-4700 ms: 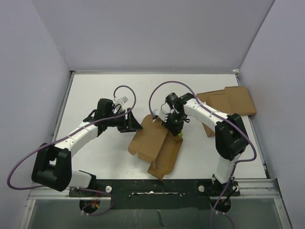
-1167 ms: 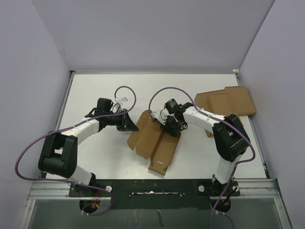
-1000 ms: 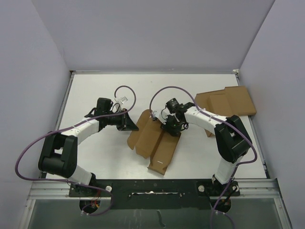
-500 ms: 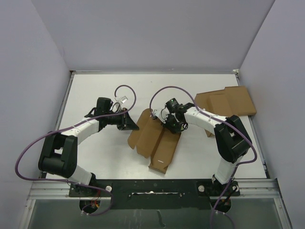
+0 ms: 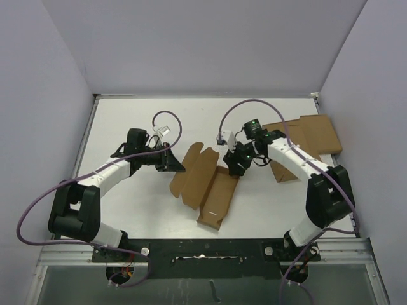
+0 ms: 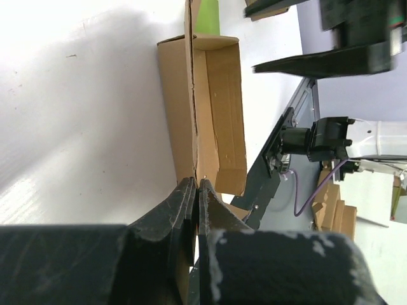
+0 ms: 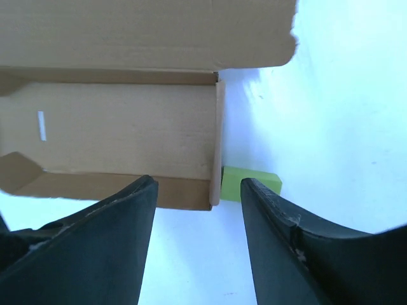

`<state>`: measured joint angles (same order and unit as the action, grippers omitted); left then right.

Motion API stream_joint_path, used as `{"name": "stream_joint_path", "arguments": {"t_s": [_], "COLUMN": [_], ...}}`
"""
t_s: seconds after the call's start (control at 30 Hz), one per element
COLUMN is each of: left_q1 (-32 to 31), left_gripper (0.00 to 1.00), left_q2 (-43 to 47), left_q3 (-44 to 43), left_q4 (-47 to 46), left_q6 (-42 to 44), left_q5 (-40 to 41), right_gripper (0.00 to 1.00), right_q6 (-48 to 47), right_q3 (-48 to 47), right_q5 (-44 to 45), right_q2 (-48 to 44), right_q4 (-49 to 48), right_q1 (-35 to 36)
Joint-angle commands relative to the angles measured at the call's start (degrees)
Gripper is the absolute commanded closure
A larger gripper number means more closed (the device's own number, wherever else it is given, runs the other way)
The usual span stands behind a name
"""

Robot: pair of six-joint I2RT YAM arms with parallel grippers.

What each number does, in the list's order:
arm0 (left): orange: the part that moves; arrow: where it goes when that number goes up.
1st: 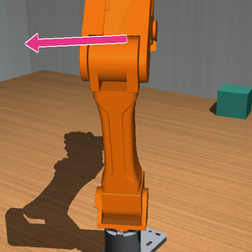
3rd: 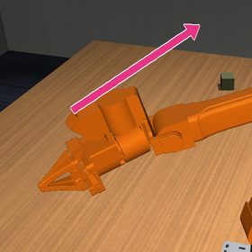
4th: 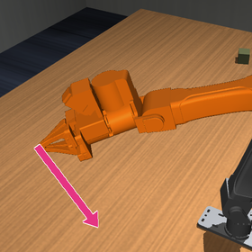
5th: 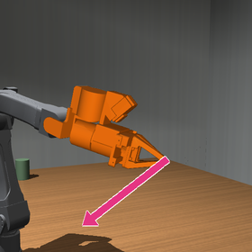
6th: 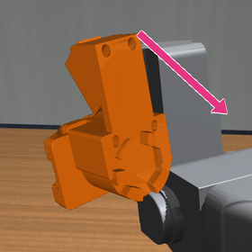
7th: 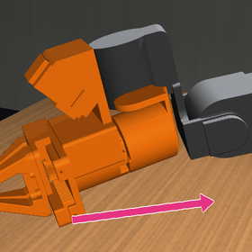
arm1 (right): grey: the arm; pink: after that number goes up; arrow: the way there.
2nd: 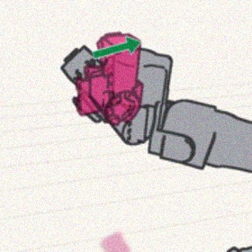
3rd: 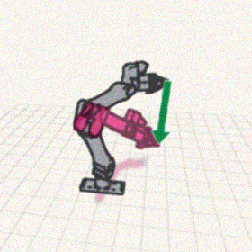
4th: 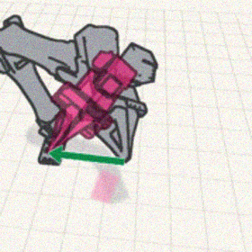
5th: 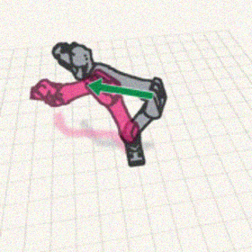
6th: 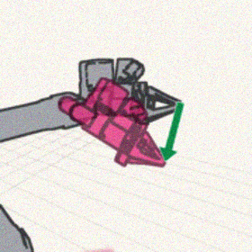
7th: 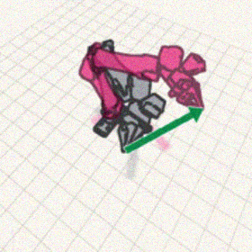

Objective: Fold the paper box

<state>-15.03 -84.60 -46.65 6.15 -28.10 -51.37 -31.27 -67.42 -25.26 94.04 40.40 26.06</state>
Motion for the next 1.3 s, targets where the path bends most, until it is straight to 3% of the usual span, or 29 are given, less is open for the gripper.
{"name": "stream_joint_path", "arguments": {"t_s": [0.0,0.23,0.43,0.5,0.57,0.67,0.77,0.83,1.0,1.27], "left_q1": [-0.30,-2.72,-6.16,-6.71,-7.22,-8.48,-10.17,-11.33,-14.95,-18.64], "left_gripper": [1.00,1.00,1.00,1.00,1.00,1.00,1.00,1.00,1.00,1.00], "left_q2": [4.76,7.91,7.49,7.20,7.16,7.12,6.59,5.68,3.15,1.06], "left_q3": [-1.98,-8.98,-19.41,-22.63,-25.33,-28.66,-30.78,-32.29,-35.86,-38.73], "left_q4": [-2.14,6.94,19.51,23.62,27.22,30.15,31.94,33.51,38.92,41.26], "left_q6": [5.76,17.46,27.67,30.57,33.11,35.58,37.46,38.70,41.81,43.68], "left_q5": [-1.24,-0.47,3.06,4.38,5.18,5.72,6.26,6.95,10.55,12.57], "right_gripper": [0.44,0.43,0.12,0.09,0.09,0.08,0.01,0.02,0.02,0.01], "right_q6": [-1.39,1.77,1.23,0.65,2.54,4.14,4.97,4.97,-5.36,-10.48], "right_q3": [-0.35,-0.47,-10.50,-13.98,-12.78,-6.50,0.54,3.56,-1.18,1.01], "right_q5": [-17.51,-26.22,-37.99,-43.88,-48.49,-47.56,-49.14,-48.78,-46.04,-40.12], "right_q2": [-8.19,-16.67,-11.35,-9.38,-10.31,-14.77,-19.14,-20.87,-17.43,-17.05], "right_q4": [1.24,-4.25,1.48,5.38,2.73,-3.60,-11.86,-16.59,-5.61,-5.00], "right_q1": [-4.97,-8.49,-9.92,-13.31,-19.14,-22.75,-22.70,-22.19,-20.81,-14.88]}}
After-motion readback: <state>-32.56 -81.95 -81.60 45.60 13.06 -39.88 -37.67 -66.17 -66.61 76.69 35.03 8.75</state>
